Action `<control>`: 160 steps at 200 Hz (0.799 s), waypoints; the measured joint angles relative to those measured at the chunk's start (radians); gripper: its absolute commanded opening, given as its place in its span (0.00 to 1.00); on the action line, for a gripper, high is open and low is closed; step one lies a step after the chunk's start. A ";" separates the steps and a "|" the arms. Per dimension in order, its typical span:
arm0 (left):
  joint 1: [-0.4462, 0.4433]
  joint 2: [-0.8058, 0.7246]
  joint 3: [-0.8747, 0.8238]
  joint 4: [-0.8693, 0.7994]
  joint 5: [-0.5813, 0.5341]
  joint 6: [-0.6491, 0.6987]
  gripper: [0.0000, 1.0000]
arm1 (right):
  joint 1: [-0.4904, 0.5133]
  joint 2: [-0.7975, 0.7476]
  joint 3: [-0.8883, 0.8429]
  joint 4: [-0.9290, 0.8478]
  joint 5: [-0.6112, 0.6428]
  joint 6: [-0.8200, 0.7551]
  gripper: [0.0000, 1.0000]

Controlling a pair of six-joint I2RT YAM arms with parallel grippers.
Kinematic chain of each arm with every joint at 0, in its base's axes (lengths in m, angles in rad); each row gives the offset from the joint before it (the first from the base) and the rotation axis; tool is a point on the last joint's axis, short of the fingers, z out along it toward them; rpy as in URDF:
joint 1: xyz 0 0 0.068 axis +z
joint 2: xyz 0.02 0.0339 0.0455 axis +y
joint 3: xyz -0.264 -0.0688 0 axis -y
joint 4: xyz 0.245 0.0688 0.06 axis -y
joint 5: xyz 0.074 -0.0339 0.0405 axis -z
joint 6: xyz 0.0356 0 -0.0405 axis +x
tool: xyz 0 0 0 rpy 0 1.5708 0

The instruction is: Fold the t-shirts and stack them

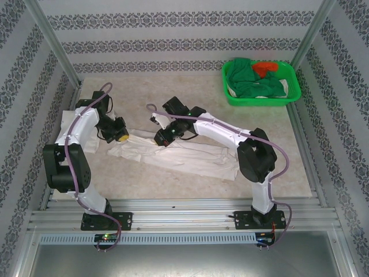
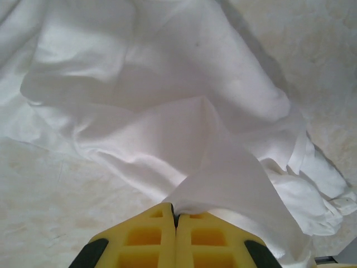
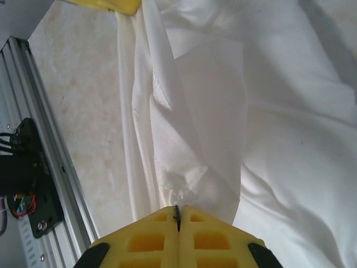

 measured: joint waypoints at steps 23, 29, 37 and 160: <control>0.001 0.010 0.005 -0.011 0.020 0.008 0.00 | 0.005 0.009 -0.005 -0.003 0.003 0.000 0.00; 0.001 0.018 0.011 -0.014 0.026 0.012 0.00 | 0.005 0.014 -0.001 -0.007 0.006 0.000 0.00; 0.001 0.035 0.020 -0.015 0.029 0.016 0.00 | 0.005 0.027 0.011 -0.013 0.013 0.001 0.00; -0.001 0.344 0.221 -0.013 -0.054 0.053 0.82 | -0.024 0.226 0.183 -0.066 0.288 0.110 0.60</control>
